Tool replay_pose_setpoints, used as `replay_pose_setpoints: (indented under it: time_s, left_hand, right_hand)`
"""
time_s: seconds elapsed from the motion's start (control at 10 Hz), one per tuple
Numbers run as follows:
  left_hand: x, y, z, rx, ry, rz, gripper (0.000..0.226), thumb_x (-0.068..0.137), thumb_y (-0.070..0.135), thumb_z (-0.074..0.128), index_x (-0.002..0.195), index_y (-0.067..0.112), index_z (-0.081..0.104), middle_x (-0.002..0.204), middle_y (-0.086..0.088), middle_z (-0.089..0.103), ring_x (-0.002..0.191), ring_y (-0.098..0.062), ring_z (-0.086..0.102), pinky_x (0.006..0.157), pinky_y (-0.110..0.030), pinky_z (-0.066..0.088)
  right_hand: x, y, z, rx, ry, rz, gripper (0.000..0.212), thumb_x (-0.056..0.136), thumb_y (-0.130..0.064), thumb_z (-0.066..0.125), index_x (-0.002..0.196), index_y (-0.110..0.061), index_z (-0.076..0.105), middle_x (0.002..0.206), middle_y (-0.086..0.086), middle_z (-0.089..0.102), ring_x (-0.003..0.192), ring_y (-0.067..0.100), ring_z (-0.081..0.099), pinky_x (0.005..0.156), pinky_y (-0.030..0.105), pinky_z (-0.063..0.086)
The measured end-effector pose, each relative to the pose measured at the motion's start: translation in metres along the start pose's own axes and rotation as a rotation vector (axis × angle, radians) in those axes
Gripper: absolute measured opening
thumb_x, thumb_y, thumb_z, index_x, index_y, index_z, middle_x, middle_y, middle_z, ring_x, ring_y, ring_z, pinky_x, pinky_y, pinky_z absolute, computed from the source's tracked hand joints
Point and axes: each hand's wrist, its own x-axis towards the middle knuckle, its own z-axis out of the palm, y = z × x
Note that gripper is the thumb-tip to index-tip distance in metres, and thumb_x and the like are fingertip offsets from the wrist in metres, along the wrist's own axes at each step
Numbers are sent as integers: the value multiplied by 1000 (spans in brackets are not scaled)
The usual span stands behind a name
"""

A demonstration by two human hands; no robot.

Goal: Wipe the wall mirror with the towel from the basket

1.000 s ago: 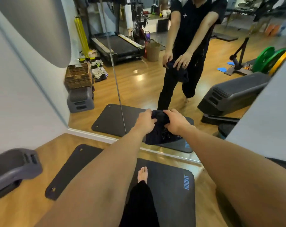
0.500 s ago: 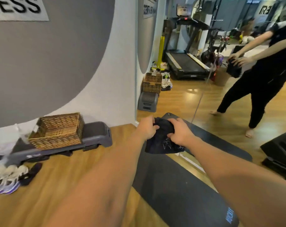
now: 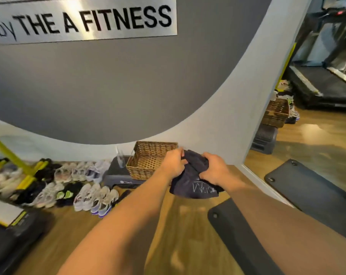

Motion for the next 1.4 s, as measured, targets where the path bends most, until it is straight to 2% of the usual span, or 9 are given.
replay_pose_setpoints:
  time_s: [0.2, 0.4, 0.6, 0.8, 1.0, 1.1, 1.2, 1.3, 1.4]
  left_hand:
    - [112, -103, -45, -7, 13, -61, 13, 98, 13, 63, 104, 11, 51, 102, -9, 57, 97, -27, 57, 77, -31, 38]
    - [230, -183, -73, -56, -39, -150, 22, 100, 16, 62, 118, 7, 55, 116, -14, 62, 107, -32, 58, 80, -32, 39]
    - [341, -254, -84, -89, -91, -207, 27, 100, 18, 61, 124, 9, 56, 124, -14, 64, 114, -34, 60, 87, -35, 43]
    - [490, -366, -50, -133, -219, -271, 33, 101, 20, 60, 132, 13, 55, 130, -12, 62, 120, -34, 59, 100, -41, 49]
    - [593, -473, 25, -137, -351, -404, 29, 102, 22, 60, 129, 13, 55, 128, -12, 63, 116, -33, 61, 97, -43, 54]
    - [628, -529, 82, -135, -411, -467, 30, 101, 20, 61, 129, 13, 55, 130, -12, 62, 118, -30, 61, 96, -39, 54]
    - [641, -564, 123, -98, -454, -521, 47, 100, 22, 62, 143, 14, 45, 145, -15, 51, 128, -33, 55, 103, -41, 51]
    - [644, -607, 173, -2, -562, -605, 78, 102, 28, 60, 161, 17, 10, 168, -15, 5, 149, -41, 30, 118, -48, 38]
    - [639, -623, 192, 73, -614, -581, 77, 104, 30, 55, 161, 13, 7, 169, -15, 0, 151, -40, 25, 121, -48, 33]
  right_hand:
    - [149, -54, 52, 7, -46, -10, 47, 70, -32, 83, 112, -29, 63, 98, -1, 67, 95, 27, 67, 79, 39, 59]
    - [294, -94, 80, -50, -147, -26, 62, 74, -25, 85, 131, -25, 58, 115, 4, 70, 105, 29, 67, 84, 38, 55]
    - [425, -111, 115, -58, -231, 25, 56, 79, -28, 84, 127, -29, 55, 117, 1, 68, 104, 27, 65, 77, 33, 47]
    - [590, -92, 201, -31, -288, 137, 58, 79, -30, 84, 133, -30, 63, 124, 2, 70, 114, 30, 66, 93, 37, 54]
    - [708, -43, 308, -21, -403, 242, 58, 82, -22, 85, 135, -19, 65, 131, 5, 66, 124, 30, 60, 95, 35, 47]
    - [750, -6, 369, -51, -478, 275, 51, 84, -26, 83, 131, -15, 66, 126, 5, 68, 119, 28, 62, 96, 38, 51]
    - [767, 19, 412, -110, -525, 323, 79, 83, -40, 83, 150, -21, 47, 143, 11, 58, 130, 32, 56, 104, 45, 51]
    - [773, 48, 460, -202, -464, 475, 109, 90, -51, 74, 165, -25, -1, 171, 15, 7, 155, 45, 16, 121, 60, 26]
    - [767, 53, 473, -210, -432, 488, 100, 98, -46, 66, 165, -24, -5, 173, 14, 0, 157, 45, 7, 123, 60, 19]
